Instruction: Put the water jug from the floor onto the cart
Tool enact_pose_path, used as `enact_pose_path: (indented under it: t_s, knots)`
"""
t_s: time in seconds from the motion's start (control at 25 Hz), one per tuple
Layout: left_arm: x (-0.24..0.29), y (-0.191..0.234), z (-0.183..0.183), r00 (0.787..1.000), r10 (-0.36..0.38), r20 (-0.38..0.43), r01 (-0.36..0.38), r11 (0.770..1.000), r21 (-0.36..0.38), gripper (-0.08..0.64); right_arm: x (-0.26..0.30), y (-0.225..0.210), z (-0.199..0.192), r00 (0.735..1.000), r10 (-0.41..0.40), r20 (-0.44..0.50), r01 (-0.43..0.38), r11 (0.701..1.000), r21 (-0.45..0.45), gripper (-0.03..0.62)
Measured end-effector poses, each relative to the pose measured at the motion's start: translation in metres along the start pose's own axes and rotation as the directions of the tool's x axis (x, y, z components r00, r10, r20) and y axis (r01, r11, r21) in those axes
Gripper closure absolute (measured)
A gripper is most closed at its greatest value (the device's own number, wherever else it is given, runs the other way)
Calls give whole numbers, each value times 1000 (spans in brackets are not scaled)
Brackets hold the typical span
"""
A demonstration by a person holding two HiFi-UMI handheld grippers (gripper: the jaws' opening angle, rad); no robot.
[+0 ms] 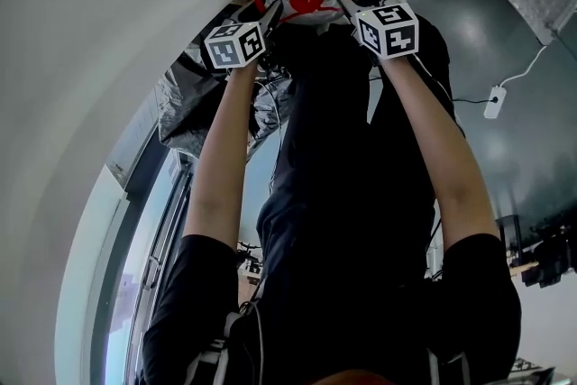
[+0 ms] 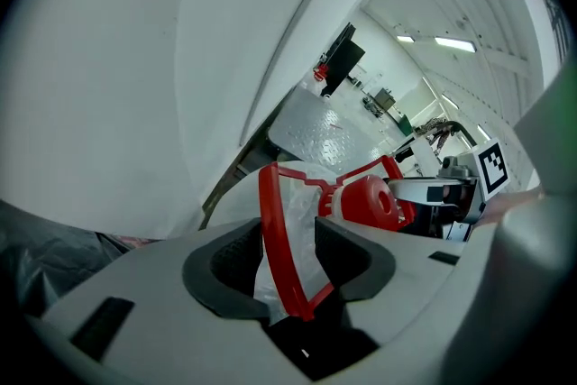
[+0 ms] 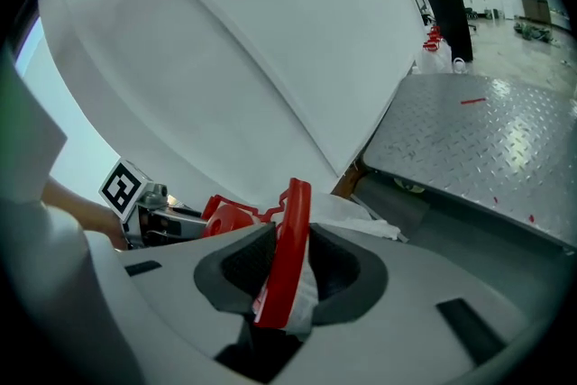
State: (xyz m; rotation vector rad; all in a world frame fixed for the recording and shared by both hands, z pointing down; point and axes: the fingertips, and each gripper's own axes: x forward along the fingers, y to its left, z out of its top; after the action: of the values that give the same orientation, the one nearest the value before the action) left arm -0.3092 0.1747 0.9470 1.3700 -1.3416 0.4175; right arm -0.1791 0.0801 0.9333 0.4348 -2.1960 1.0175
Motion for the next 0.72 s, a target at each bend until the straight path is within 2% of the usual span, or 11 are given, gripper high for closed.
enact_pose_path:
  t_s: [0.04, 0.12, 0.24, 0.32, 0.4, 0.52, 0.72]
  knots:
    - [-2, 1, 2, 1000, 14, -2, -14, 1000, 0, 371, -1, 2, 3, 1000, -7, 11, 7, 1000, -11, 491]
    - [-7, 1, 4, 998, 52, -20, -52, 999, -10, 463, -4, 4, 7, 999, -24, 26, 24, 999, -32, 499]
    - [-17, -11, 2, 995, 72, -67, -76, 996, -54, 463, -13, 13, 10, 999, -25, 28, 26, 999, -20, 503]
    - [-33, -27, 4, 996, 72, -59, -79, 991, -110, 466, -29, 20, 12, 999, -8, 38, 8, 1000, 10, 503]
    - [-50, -48, 11, 998, 43, -35, -48, 987, -151, 469, -53, 23, 19, 999, -3, 54, 0, 999, 44, 503]
    - [-80, -83, 26, 1000, -12, -21, 9, 993, -116, 469, -97, 37, 36, 997, -31, 77, 26, 998, 65, 503]
    - [-156, -134, 45, 999, -50, -13, 49, 998, -35, 469, -179, 87, 58, 993, -67, 98, 58, 994, 90, 503]
